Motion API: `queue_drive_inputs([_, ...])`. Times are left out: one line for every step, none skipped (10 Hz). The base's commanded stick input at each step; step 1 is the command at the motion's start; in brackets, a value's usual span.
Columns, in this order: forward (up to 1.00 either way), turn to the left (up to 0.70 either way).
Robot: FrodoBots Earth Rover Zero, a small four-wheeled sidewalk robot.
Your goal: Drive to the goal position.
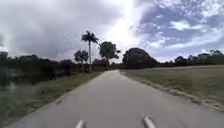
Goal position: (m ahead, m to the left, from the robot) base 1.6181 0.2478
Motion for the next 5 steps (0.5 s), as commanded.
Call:
queue_drive_inputs([0.7, 0.0])
queue_drive_inputs([0.7, 0.0])
queue_drive_inputs([0.7, 0.0])
queue_drive_inputs([0.7, 0.0])
queue_drive_inputs([0.7, 0.0])
